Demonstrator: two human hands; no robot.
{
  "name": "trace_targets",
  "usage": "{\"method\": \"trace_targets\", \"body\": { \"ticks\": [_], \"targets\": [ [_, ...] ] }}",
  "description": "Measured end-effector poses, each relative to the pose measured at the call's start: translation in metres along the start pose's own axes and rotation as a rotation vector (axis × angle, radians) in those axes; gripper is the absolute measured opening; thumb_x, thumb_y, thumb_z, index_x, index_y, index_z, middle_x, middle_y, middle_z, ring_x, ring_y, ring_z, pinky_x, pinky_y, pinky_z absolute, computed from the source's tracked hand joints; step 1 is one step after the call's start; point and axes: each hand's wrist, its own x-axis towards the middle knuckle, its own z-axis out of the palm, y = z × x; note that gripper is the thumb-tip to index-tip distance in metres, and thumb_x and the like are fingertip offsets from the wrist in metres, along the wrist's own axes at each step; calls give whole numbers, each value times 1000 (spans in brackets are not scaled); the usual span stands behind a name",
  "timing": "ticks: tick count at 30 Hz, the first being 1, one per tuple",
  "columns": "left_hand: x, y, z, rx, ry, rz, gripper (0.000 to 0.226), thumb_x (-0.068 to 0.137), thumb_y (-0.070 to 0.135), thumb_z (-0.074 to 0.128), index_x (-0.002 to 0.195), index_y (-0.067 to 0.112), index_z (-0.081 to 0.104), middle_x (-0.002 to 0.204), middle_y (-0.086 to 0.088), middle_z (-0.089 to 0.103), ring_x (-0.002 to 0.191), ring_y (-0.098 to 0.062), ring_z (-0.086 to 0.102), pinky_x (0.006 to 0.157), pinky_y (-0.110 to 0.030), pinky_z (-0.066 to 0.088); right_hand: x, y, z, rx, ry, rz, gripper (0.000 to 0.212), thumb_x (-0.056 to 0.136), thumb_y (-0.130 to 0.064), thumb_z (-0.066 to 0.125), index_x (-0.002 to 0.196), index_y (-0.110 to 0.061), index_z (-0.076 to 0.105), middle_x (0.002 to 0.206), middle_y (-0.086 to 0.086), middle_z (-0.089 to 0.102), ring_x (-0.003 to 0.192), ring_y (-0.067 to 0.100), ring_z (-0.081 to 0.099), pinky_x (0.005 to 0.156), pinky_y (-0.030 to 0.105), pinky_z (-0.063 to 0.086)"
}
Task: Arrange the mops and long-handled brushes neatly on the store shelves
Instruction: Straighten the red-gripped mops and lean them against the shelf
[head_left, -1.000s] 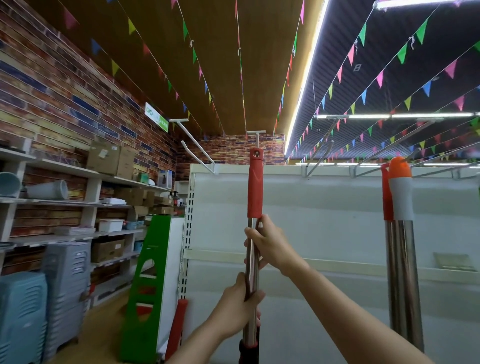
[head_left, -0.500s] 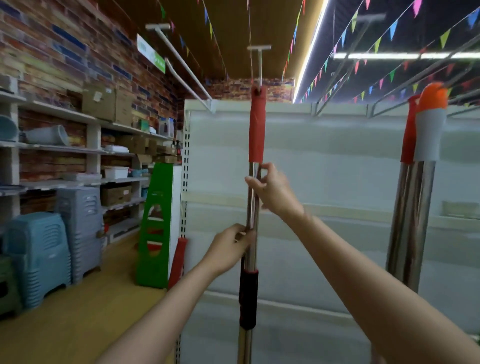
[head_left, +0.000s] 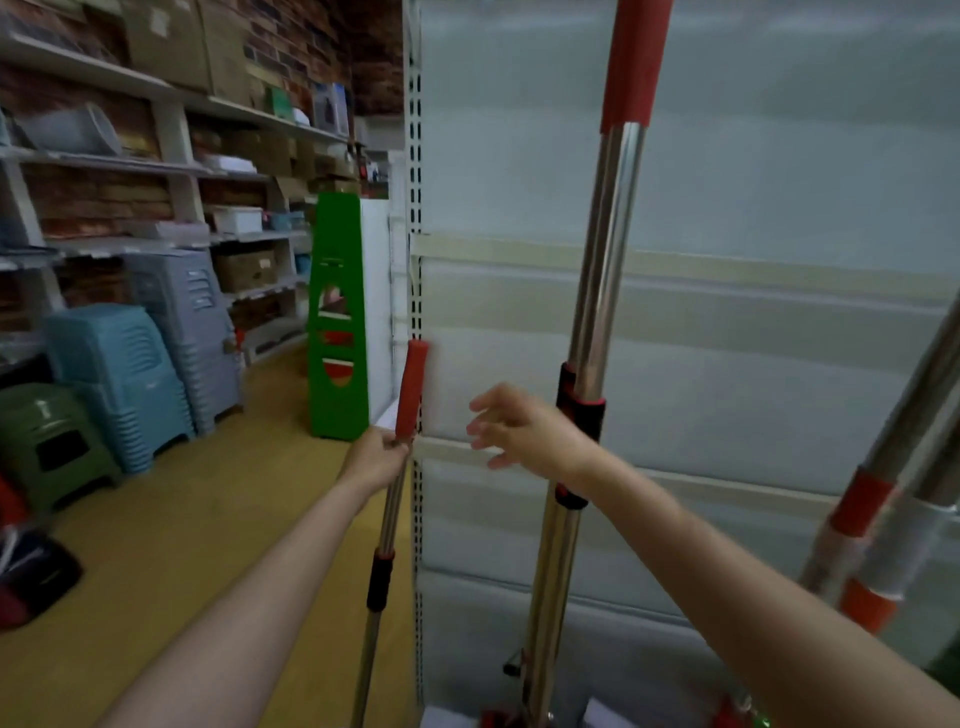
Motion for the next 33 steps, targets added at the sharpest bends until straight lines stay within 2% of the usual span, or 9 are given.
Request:
{"method": "trace_targets", "body": {
  "ticks": [1,4,9,13,16,24,26,29,33],
  "targets": [
    [10,-9,1,30,-32,2,31,94,17,47,124,7,46,132,-12,48,117,-29,48,94,-32,40,8,10,13,16,-17,46,26,93,-7,48,119,-12,48,111,10,58,103,24,61,82,36,56],
    [48,-31,2,78,-98,16,64,92,31,51,141,-1,25,147,-17,29,134,-33,32,108,-39,34,30,30,48,32,-11,163,31,92,-3,48,123,-8,46,110,8,54,110,29,58,82,39,55],
    [116,-41,-7,46,-208,122,75,90,32,54,144,1,12,150,-17,26,136,-33,31,111,-40,30,63,36,87,44,94,306,36,93,-8,49,129,-6,43,115,9,51,102,23,55,82,37,54],
    [138,-46,-2,59,-318,234,56,95,22,45,141,2,20,144,-15,39,131,-31,39,104,-35,34,67,33,101,46,201,398,37,93,-10,50,129,-5,43,122,14,53,103,26,56,85,39,55],
    [133,-62,-2,136,-349,401,48,96,27,41,140,9,30,141,-13,44,127,-30,43,98,-36,39,61,31,108,30,244,454,40,93,-11,52,131,-4,42,126,16,53,102,23,56,83,38,55],
    [74,-61,-48,230,-357,648,49,95,29,42,138,11,27,134,-15,48,120,-32,50,96,-41,43,58,-3,130,-131,176,457,58,91,-12,56,142,0,30,138,20,46,115,34,56,91,44,53],
    [50,-50,-63,231,-339,701,48,95,26,44,136,6,29,132,-18,50,117,-32,52,92,-37,43,57,-17,141,-192,148,434,62,90,-17,60,142,-2,30,136,20,48,114,33,57,92,45,53],
    [13,-28,-90,224,-273,785,45,95,21,44,134,1,31,124,-20,54,111,-33,55,80,-24,39,48,-38,160,-243,95,334,54,87,-24,63,134,-8,42,123,18,59,107,31,61,84,47,55],
    [-18,10,-125,199,-88,942,40,95,21,46,127,-1,35,97,-18,58,87,-31,58,65,-26,34,28,-71,173,-207,235,188,52,85,-29,65,128,-10,43,111,9,62,101,27,63,77,38,57]
  ]
}}
